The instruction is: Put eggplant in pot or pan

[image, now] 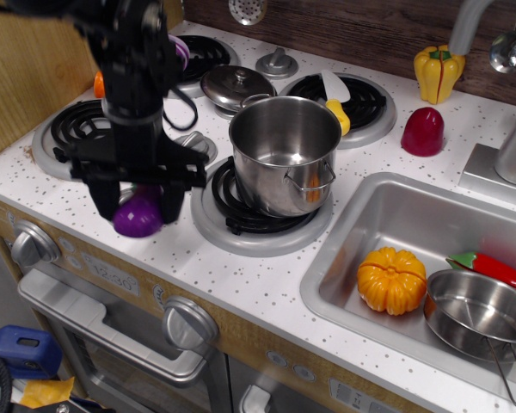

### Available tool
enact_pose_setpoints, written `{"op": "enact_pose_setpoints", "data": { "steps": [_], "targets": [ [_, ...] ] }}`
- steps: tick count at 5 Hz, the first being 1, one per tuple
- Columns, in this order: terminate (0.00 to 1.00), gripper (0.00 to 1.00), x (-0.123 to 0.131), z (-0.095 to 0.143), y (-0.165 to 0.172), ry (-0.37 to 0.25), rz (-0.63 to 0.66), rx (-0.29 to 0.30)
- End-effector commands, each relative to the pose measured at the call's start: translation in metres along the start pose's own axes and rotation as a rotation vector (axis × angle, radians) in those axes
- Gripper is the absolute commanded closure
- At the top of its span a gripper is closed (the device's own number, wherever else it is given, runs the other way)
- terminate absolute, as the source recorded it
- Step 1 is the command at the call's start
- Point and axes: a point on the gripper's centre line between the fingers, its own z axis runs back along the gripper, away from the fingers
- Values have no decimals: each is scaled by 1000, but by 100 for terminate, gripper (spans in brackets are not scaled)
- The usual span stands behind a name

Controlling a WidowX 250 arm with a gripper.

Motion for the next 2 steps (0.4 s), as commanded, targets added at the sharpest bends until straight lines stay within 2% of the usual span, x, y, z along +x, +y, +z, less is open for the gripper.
{"op": "enact_pose_setpoints", "data": {
  "steps": [1, 2],
  "targets": [
    [0, 100, 37, 66, -3, -159, 76, 59],
    [0, 100, 69, 88, -22, -236, 56, 23]
  ]
}}
